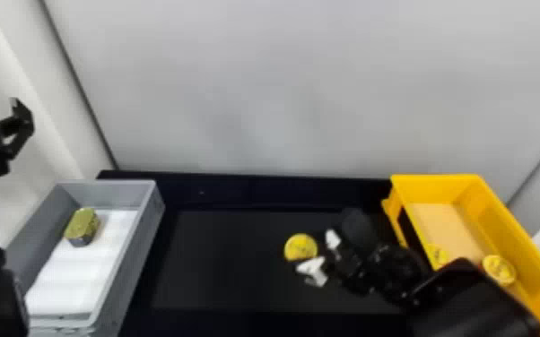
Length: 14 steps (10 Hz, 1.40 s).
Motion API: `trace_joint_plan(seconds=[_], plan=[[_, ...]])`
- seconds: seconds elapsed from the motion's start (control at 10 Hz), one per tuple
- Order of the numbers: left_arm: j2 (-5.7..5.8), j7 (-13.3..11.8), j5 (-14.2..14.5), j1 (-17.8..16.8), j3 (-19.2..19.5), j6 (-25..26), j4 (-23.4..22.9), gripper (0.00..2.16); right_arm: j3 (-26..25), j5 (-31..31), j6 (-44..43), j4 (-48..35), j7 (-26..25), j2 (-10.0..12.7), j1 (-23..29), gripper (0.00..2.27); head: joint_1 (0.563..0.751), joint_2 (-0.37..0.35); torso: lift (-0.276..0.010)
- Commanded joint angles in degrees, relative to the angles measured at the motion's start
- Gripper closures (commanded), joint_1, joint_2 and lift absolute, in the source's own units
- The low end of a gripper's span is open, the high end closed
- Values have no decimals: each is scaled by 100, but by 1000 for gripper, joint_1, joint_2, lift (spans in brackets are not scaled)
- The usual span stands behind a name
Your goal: Pick up the round yellow can and place it in the yellow rectangular box
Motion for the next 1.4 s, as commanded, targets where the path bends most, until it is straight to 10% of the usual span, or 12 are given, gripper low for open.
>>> trace_joint_plan(seconds=[0.0,1.3], plan=[[-15,26,0,27,-8,45,-1,84,-528,285,271,-621,-148,-2,-60,849,694,14,-56],[-15,35,-9,97,80,107,-150,84,-3086,1199,588,-1271,-1089,69,547,846,694,14,-56]])
